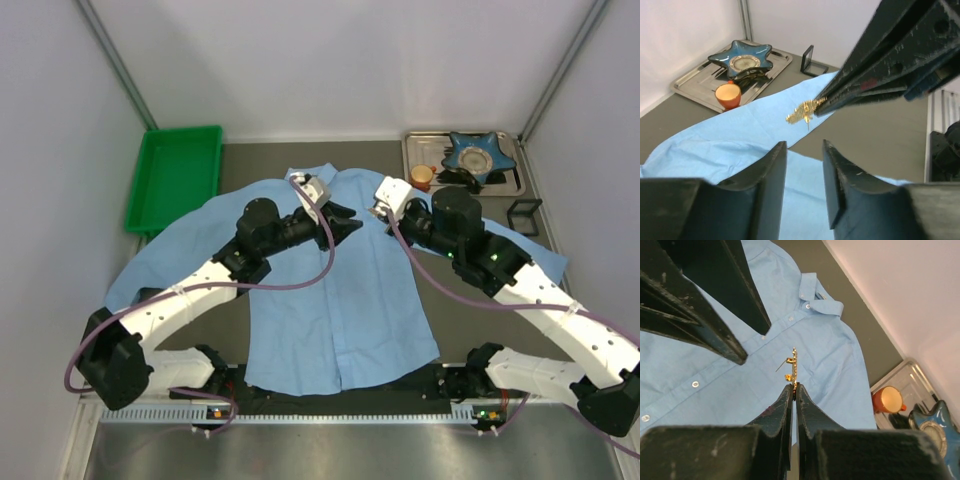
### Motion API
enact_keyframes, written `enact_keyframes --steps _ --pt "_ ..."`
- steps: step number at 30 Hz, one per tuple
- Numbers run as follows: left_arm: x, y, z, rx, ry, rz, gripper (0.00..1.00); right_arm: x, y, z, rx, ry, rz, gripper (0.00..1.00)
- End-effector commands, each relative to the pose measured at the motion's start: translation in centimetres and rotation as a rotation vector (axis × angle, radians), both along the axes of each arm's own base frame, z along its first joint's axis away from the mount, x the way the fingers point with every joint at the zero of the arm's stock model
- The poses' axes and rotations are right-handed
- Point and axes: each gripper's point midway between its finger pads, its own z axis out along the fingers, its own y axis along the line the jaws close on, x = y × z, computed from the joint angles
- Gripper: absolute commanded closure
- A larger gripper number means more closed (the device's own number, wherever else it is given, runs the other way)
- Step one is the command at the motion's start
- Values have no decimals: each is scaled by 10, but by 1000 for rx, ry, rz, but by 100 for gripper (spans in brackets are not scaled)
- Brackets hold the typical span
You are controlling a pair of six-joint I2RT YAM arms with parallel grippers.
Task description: Pin the brooch onto the clothing
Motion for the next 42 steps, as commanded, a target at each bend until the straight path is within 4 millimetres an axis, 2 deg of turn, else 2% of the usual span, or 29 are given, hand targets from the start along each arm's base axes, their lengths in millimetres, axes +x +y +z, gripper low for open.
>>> enact_keyframes --steps 1,2,3,4,5,6,7,8,9,10,11,12,13,16,17,20,24,27,30,34,38,42 --pt "-11 8 25 -94 -33 -20 54 5 -3 31 -2 -154 7 100" --pt "-10 10 26 -101 -18 -19 51 8 -3 32 -11 -162 -1 100" --pt "-11 11 26 -122 33 -32 46 13 -6 46 18 -167 -31 100" --pt "-9 13 27 -137 63 -38 46 13 -6 45 43 -117 -23 100" --pt "-4 21 28 -150 97 -48 45 12 -4 48 144 -8 -41 100" --pt "1 25 26 -187 196 -44 44 38 -26 50 226 83 -144 100" --pt "7 31 25 -206 244 -38 44 35 -19 46 332 232 -79 100" --pt "18 45 21 -221 289 -19 44 36 -20 38 518 490 -136 100" --pt "22 50 16 -239 353 -14 44 57 -24 1 580 713 -188 100" --pt "25 56 10 -235 385 1 45 52 -28 -10 663 914 -124 100" --pt "31 65 0 -218 429 46 45 44 -17 -36 745 1198 -99 100" --pt "32 67 -4 -207 434 59 45 38 -11 -38 810 1340 -109 100" --pt "29 68 -5 -194 434 56 45 38 -4 -43 841 1329 -47 100" --pt "21 68 -13 -176 455 35 45 24 12 -31 818 1351 32 100" --pt "22 68 -17 -167 466 43 45 18 19 -34 785 1377 48 100" --pt "22 70 -32 -123 470 55 44 8 23 -43 761 1440 57 100" --pt "20 69 -41 -79 441 27 43 -8 28 -56 757 1552 61 100" --pt "16 69 -41 -59 401 4 43 -15 33 -53 764 1565 114 100" --pt "1 66 -37 -65 390 -67 42 -12 34 -38 807 1492 177 100" --pt "-12 62 -28 -210 482 -121 39 -8 35 -25 896 1415 204 100" --pt "-5 58 -23 -285 533 -91 38 2 34 -10 1024 1334 212 100" --pt "6 54 -11 -342 552 -83 38 4 36 -7 1081 1309 189 100"
